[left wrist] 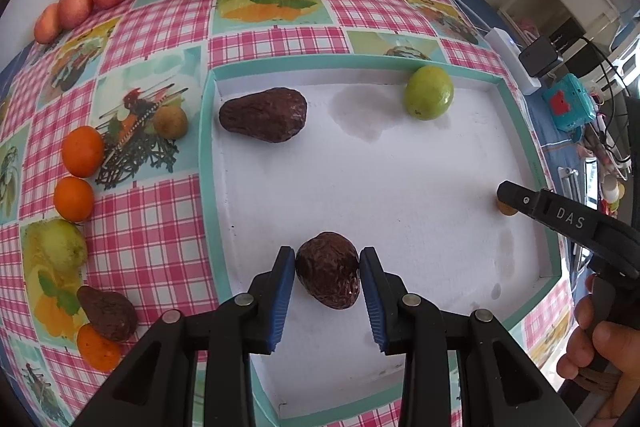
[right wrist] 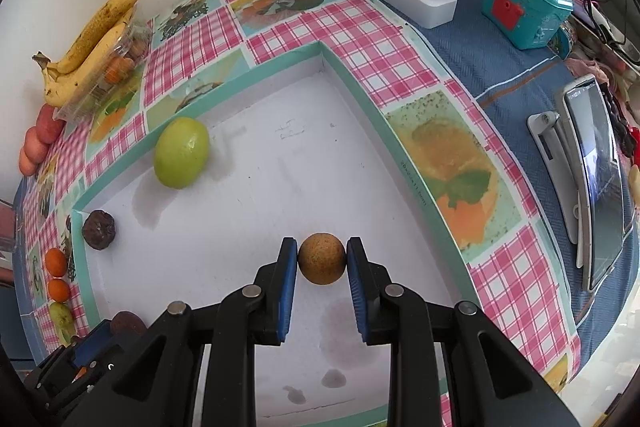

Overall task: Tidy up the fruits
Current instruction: 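Open the right tool to drop the kiwi while the left tool releases the date in the tray, then move the right tool back to the fruit row and grasp a dark date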

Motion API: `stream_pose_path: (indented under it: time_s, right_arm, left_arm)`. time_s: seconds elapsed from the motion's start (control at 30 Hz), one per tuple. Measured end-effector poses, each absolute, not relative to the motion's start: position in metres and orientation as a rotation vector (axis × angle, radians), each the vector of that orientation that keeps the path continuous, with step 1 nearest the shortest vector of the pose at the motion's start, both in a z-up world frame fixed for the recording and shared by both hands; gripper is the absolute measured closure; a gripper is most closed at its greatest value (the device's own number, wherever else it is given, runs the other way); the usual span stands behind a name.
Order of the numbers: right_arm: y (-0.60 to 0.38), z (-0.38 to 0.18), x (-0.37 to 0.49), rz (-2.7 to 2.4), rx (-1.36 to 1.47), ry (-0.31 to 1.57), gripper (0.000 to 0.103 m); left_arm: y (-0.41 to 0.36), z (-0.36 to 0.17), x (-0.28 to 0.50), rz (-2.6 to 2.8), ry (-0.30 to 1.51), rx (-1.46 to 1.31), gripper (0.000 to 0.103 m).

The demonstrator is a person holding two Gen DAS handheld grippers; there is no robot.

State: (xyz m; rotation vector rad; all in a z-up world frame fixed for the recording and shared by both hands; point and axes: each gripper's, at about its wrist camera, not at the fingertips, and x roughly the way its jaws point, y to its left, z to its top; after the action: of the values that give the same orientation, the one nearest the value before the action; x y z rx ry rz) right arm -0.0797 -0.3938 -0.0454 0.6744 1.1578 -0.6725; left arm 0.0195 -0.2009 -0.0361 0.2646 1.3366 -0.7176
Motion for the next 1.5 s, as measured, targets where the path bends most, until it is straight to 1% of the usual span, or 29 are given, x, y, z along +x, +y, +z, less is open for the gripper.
stream_pose_path:
  time_s: [0.13, 0.2, 0.23, 0.27, 0.3, 0.33, 0.37, 0.4, 0.43, 0.47, 0.5, 0.57, 0.6, 1.07, 1.5]
  right_arm:
    - [-0.393, -0.049, -0.078, -0.674, 0.672, 1.169, 0.077]
    - [-0.394, -0.051, -0.078, -0.678, 0.676, 1.176, 0.073]
    - [-0.394, -0.052, -0.078, -0.677, 0.679, 1.178, 0.070]
    - [-0.394, -0.053, -0.078, -0.675, 0.684, 1.178, 0.058]
    - [-0.394, -0.053, -0.078, -0.674, 0.689, 1.177, 0.047]
    - [-0.394, -0.053, -0.079, -0.673, 0.690, 1.176, 0.045]
    - [-0.393, -0.051, -0.079, -0.673, 0.687, 1.173, 0.043]
    - [-0.393, -0.049, -0.080, -0.673, 0.683, 1.168, 0.040]
    - [-0.393, -0.047, -0.080, -0.673, 0.679, 1.165, 0.037]
    - [-0.392, -0.044, -0.080, -0.673, 0.674, 1.157, 0.028]
    - [-0.392, -0.041, -0.080, -0.671, 0.668, 1.150, 0.024]
    - [-0.389, -0.035, -0.078, -0.659, 0.644, 1.134, 0.022]
    - [-0.388, -0.033, -0.078, -0.655, 0.634, 1.130, 0.019]
    - [-0.356, 0.002, -0.056, -0.575, 0.486, 1.003, 0.019]
    - [-0.302, 0.004, -0.018, -0.438, 0.385, 0.986, 0.019]
  left_arm:
    - [-0.200, -0.036, 0.020, -0.716, 1.339, 0.271, 0.064]
    - [-0.201, -0.034, 0.020, -0.701, 1.332, 0.280, 0.057]
    - [-0.201, -0.033, 0.020, -0.700, 1.327, 0.278, 0.047]
    - [-0.200, -0.031, 0.020, -0.701, 1.322, 0.275, 0.040]
    - [-0.199, -0.027, 0.021, -0.704, 1.313, 0.270, 0.039]
    - [-0.198, -0.025, 0.021, -0.704, 1.306, 0.267, 0.036]
    - [-0.198, -0.022, 0.022, -0.703, 1.297, 0.264, 0.029]
    - [-0.196, -0.019, 0.024, -0.695, 1.282, 0.267, 0.026]
    - [-0.194, -0.017, 0.025, -0.686, 1.270, 0.270, 0.020]
    - [-0.192, -0.013, 0.027, -0.669, 1.252, 0.276, 0.016]
    - [-0.188, -0.011, 0.029, -0.653, 1.235, 0.279, 0.014]
    - [-0.182, -0.007, 0.034, -0.624, 1.206, 0.277, 0.003]
    - [-0.178, -0.004, 0.037, -0.605, 1.191, 0.272, 0.000]
    - [-0.091, 0.029, 0.088, -0.366, 1.005, 0.142, 0.000]
    - [-0.018, 0.042, 0.113, -0.268, 0.922, 0.026, 0.000]
